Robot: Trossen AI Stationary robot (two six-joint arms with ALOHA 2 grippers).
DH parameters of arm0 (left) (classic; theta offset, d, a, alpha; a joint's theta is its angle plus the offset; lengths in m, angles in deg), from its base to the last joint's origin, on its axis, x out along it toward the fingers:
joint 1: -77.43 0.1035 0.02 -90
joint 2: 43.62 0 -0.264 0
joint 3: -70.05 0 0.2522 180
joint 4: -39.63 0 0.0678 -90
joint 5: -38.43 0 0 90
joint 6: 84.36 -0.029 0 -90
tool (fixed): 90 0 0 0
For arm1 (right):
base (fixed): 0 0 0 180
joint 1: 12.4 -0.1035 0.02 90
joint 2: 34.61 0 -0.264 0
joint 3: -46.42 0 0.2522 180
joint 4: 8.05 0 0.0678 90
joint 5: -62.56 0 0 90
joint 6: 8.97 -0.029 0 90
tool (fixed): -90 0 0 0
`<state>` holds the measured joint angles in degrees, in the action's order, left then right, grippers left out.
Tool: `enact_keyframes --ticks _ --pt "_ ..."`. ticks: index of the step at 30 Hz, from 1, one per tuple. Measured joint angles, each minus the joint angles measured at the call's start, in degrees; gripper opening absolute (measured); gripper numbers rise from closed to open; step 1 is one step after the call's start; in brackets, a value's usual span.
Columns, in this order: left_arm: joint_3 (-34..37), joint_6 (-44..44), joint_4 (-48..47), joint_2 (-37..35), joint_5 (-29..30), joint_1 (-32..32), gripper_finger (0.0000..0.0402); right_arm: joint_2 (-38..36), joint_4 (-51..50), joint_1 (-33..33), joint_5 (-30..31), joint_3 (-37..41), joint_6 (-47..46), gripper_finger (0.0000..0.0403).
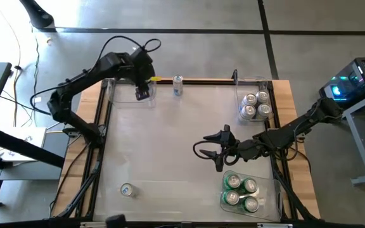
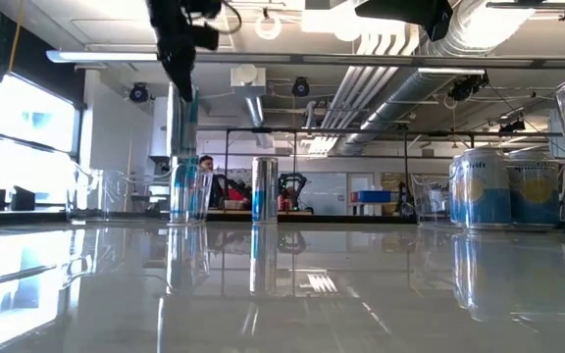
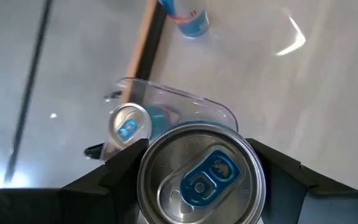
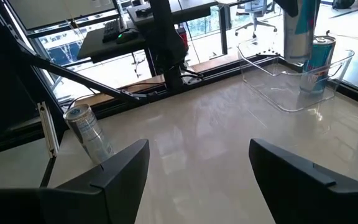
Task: Sort soda cans
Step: Put the center white blue can into the top left transparent bin
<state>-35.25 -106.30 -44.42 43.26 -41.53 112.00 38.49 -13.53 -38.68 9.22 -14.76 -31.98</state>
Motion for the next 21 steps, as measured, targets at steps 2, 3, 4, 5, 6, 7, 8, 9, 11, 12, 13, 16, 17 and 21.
enact_keyframes --ticks 2,3,4,5,6,7,8,9,11,12,13,16,17,21 --pt "0.0 -1.7 0.0 1.5 -2.7 1.4 0.0224 0.0 -0.3 0.0 0.0 0.0 0.0 0.0272" --pt "0.0 -2.6 0.0 2.2 -4.6 2.0 0.0224 0.0 -0.3 0.0 0.0 0.0 0.0 0.0272" --pt "0.0 -3.6 0.0 2.9 -6.0 2.5 0.0224 0.0 -0.4 0.0 0.0 0.0 0.1 0.0272" --pt "0.0 -4.7 0.0 3.7 -6.7 2.8 0.0224 0.0 -0.4 0.0 0.0 0.0 0.1 0.0272" --pt "0.0 -6.2 -0.1 4.5 -7.1 3.1 0.0224 0.0 -0.4 0.0 0.0 0.0 0.1 0.0272" --pt "0.0 -7.8 -0.3 5.2 -7.2 3.3 0.0224 0.0 -0.5 0.0 0.0 0.0 0.1 0.0272" --pt "0.0 -9.3 -0.7 6.1 -7.4 3.5 0.0224 0.0 -0.7 0.0 0.0 0.0 0.1 0.0272" --pt "0.0 -10.8 -1.4 6.8 -7.4 3.7 0.0224 0.0 -0.8 0.0 0.0 0.0 0.0 0.0272" --pt "0.0 -13.3 -2.0 8.2 -7.4 4.0 0.0224 0.0 -0.8 0.0 0.0 0.0 0.0 0.0272" --pt "0.0 -14.3 -2.2 8.9 -7.4 4.1 0.0224 0.0 -0.8 0.0 0.0 0.0 0.0 0.0272" --pt "0.0 -15.4 -2.5 9.7 -7.4 4.1 0.0224 0.0 -0.8 0.0 0.0 0.0 0.0 0.0272" --pt "0.0 -18.2 -2.9 11.8 -7.3 4.1 0.0224 0.0 -0.8 0.0 0.0 0.0 0.0 0.0272" --pt "0.0 -19.0 -2.8 12.4 -7.3 4.1 0.0224 0.0 -0.8 0.0 0.0 0.0 0.0 0.0272" --pt "0.0 -21.1 -2.8 14.7 -7.4 4.1 0.0224 0.0 -0.8 0.0 0.0 0.0 0.0 0.0272"
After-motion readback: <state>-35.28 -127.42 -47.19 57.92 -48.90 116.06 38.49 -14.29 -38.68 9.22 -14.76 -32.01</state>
